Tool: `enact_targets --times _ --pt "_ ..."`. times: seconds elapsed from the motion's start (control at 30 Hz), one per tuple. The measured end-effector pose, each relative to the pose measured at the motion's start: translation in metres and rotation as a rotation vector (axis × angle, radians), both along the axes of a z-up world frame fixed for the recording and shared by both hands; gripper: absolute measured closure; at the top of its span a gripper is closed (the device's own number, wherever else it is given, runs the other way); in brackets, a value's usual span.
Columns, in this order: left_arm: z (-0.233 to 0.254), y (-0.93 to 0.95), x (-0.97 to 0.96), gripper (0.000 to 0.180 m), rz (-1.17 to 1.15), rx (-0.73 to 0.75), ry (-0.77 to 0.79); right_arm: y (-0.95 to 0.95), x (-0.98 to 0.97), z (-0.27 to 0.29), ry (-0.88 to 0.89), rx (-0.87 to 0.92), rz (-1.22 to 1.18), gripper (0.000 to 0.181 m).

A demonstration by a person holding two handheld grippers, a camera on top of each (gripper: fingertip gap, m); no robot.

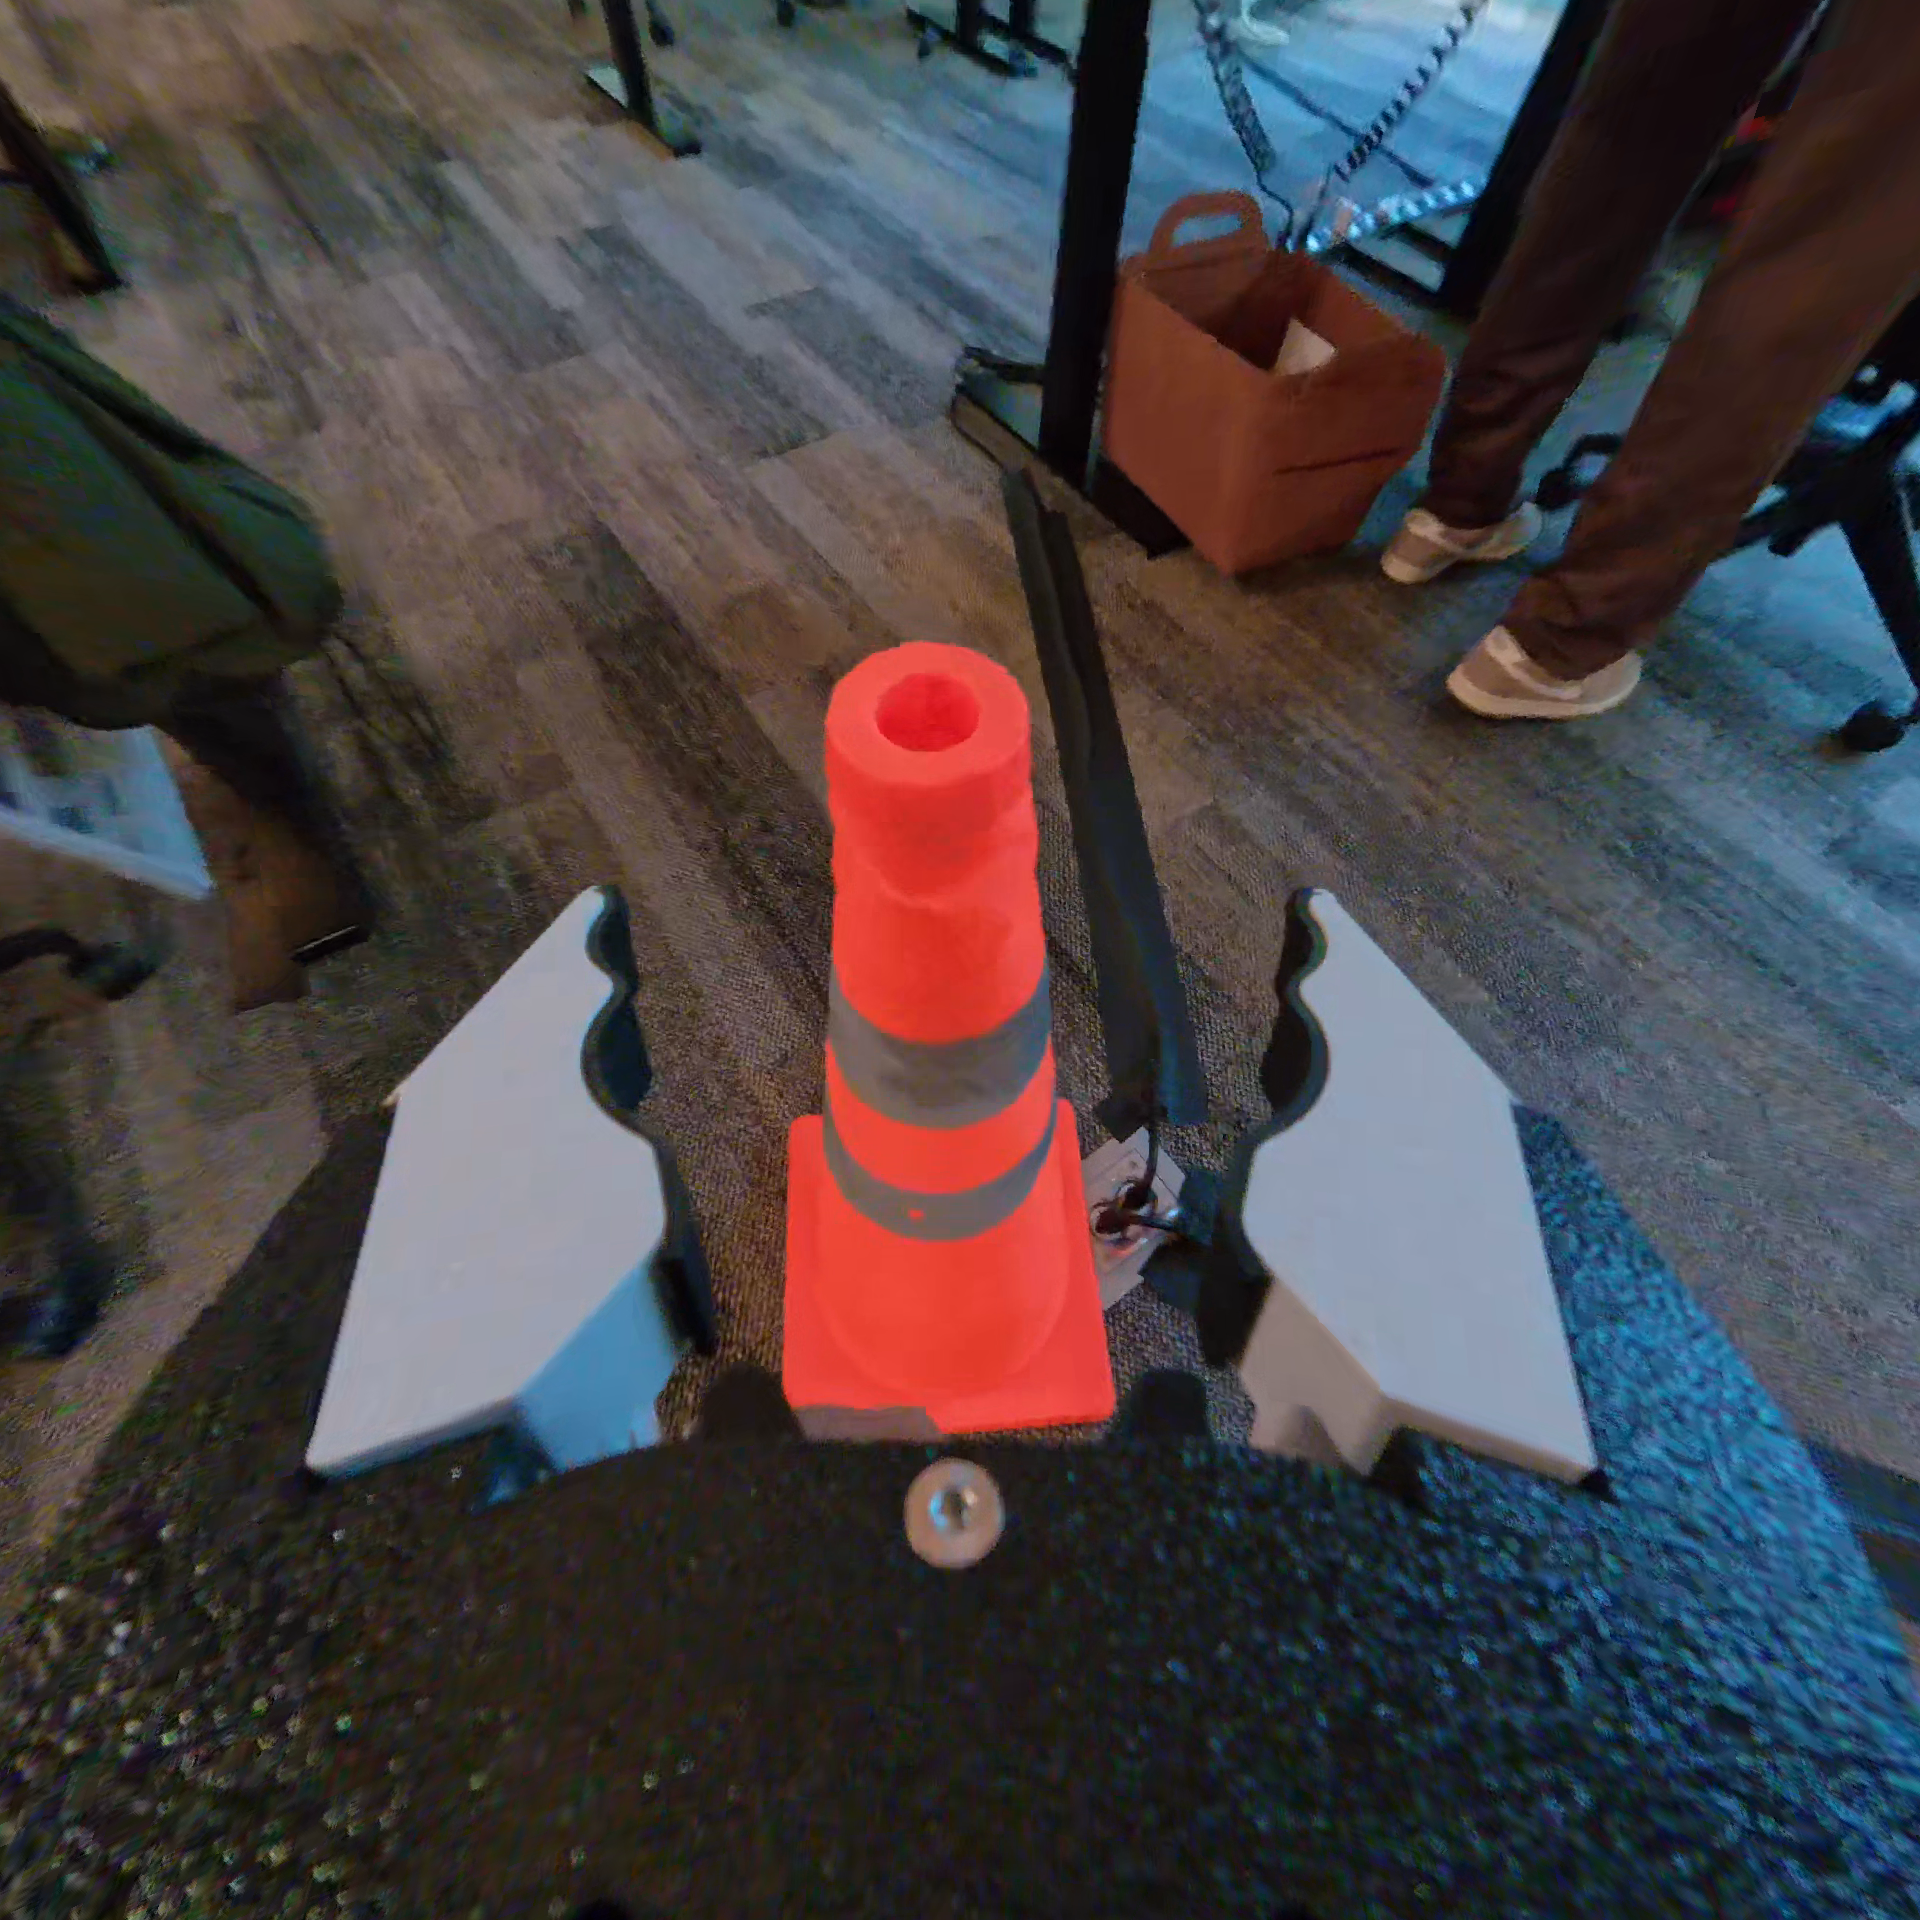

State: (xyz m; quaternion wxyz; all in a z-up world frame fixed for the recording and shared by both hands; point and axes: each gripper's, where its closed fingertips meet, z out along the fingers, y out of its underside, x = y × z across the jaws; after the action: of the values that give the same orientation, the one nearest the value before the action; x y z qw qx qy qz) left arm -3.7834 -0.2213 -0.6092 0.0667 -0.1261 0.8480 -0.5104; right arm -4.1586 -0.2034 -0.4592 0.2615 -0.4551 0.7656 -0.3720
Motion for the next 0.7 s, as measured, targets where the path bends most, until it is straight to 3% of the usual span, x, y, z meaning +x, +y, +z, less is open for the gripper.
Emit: enact_targets --times 0.13,0.23,0.33,0.47,0.7 --pt "-0.067 -0.049 0.027 0.074 -0.018 0.064 0.046 0.023 -0.005 -0.034 0.082 0.072 -0.069 0.059" --pt "-0.089 -0.073 0.031 0.115 -0.060 0.078 0.007 0.040 -0.001 -0.054 0.109 0.127 -0.107 0.061" --pt "-0.092 -0.087 0.027 0.139 -0.118 0.112 0.005 0.054 0.002 -0.065 0.152 0.133 -0.101 0.061" --pt "-0.082 -0.087 0.028 0.146 -0.097 0.182 0.090 0.057 -0.008 -0.070 0.147 0.144 -0.172 0.062" --pt "0.000 -0.091 -0.022 0.147 -0.215 0.106 0.095 0.052 -0.029 -0.070 0.093 0.157 -0.257 0.065"
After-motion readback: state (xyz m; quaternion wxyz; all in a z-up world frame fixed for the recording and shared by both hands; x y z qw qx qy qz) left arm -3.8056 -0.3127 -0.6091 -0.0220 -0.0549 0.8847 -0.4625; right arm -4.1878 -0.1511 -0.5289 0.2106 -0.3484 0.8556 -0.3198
